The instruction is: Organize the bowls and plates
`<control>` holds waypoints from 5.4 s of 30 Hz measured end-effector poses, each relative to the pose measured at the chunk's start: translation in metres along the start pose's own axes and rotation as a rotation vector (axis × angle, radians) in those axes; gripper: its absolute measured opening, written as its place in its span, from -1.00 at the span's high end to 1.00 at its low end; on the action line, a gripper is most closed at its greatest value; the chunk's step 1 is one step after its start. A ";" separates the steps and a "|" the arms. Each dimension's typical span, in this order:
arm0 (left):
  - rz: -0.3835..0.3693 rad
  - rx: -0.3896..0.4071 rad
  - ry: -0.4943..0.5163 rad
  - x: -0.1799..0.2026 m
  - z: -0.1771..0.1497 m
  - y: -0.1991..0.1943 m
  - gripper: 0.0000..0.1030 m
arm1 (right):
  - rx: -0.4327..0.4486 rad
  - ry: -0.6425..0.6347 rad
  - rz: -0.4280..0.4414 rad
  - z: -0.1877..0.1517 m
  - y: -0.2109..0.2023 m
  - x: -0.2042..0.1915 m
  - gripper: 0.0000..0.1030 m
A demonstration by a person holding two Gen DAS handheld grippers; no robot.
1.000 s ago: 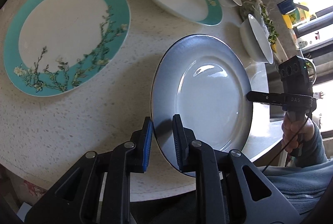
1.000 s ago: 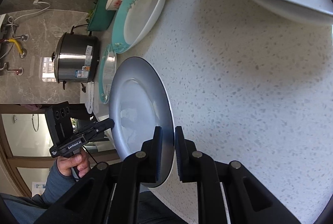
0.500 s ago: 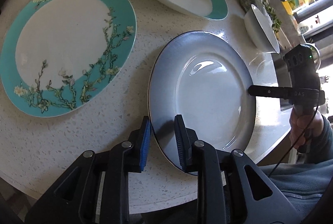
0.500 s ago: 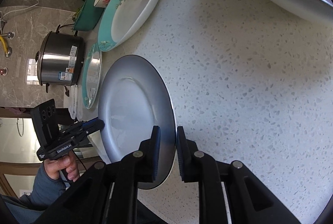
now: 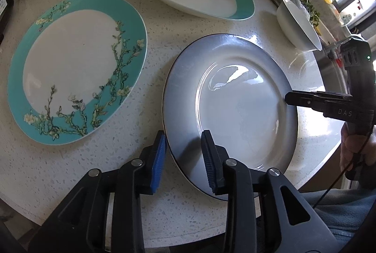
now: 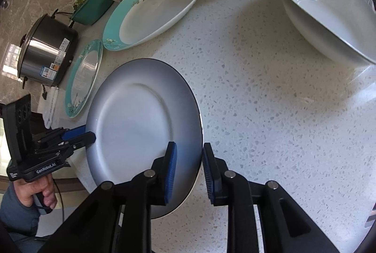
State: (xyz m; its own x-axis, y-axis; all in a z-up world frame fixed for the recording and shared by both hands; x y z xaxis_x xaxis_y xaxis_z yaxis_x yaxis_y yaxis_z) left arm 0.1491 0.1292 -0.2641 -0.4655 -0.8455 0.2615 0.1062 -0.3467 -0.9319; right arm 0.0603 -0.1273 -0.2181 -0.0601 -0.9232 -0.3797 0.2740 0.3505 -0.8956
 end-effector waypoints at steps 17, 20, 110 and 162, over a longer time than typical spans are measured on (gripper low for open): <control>-0.152 0.192 -0.087 -0.025 -0.008 -0.071 -0.45 | 0.199 0.103 0.068 -0.005 -0.052 -0.005 -0.59; -0.129 0.239 -0.194 -0.061 -0.006 -0.089 -0.72 | 0.258 0.139 0.288 0.006 -0.067 -0.011 -0.63; -0.142 0.000 -0.068 -0.248 0.068 -0.034 0.77 | -0.069 0.237 0.277 0.109 0.096 -0.128 0.79; -0.187 -0.079 0.102 -0.019 0.025 -0.027 0.75 | 0.072 0.378 0.283 -0.008 -0.029 0.006 0.78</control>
State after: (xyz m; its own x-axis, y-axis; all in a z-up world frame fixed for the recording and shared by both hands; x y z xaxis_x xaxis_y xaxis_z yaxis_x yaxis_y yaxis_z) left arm 0.1766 0.1444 -0.2373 -0.5574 -0.7226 0.4089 -0.0574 -0.4578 -0.8872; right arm 0.0443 -0.1420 -0.1969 -0.3148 -0.6661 -0.6762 0.3949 0.5560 -0.7314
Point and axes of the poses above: each gripper's, at about its wrist camera, not at the fingertips, and y roughly the way its jaws point, x to its right, z to its top, the point moved 3 cm from there along y, roughly the way its jaws point, and after that the axes turned 1 degree about z, right-handed, at the moved point
